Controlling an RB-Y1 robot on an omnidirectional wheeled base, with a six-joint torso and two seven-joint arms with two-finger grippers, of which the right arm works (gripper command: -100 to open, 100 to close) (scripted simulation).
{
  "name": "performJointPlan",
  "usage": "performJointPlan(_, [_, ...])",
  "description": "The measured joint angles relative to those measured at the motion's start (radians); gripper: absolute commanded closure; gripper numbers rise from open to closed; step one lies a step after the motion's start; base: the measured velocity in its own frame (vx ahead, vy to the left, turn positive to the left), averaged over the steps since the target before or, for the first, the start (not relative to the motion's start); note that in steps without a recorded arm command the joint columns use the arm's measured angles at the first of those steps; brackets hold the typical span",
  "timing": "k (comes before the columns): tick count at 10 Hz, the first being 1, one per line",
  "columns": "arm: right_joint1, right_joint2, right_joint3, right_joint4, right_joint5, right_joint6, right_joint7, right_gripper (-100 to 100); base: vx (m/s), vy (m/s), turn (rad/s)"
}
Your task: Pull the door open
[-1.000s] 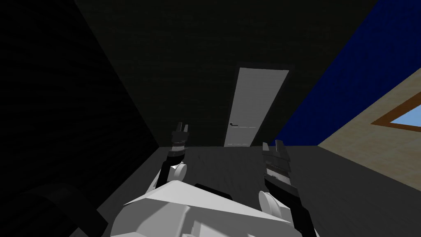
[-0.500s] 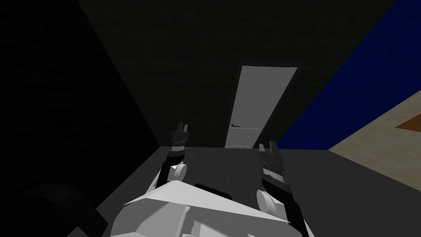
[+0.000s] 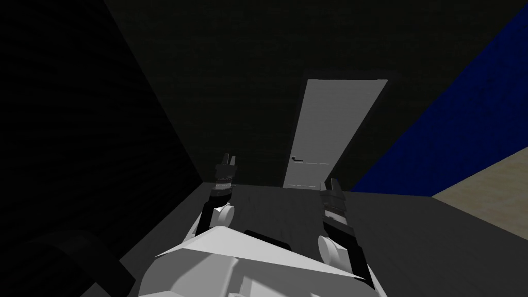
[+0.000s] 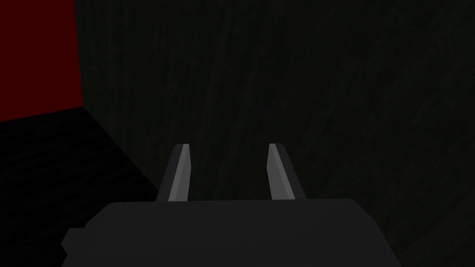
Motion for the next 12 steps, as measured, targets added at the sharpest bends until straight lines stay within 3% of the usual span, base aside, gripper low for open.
performJointPlan(4, [-0.055,-0.026,-0.002,0.119,-0.022,-0.016,-0.006,-100,0.082,-0.062,0.103])
performJointPlan(12, [-0.133,-0.055,0.009,0.332,-0.055,-0.064,-0.011,-100,0.07,-0.063,0.079])
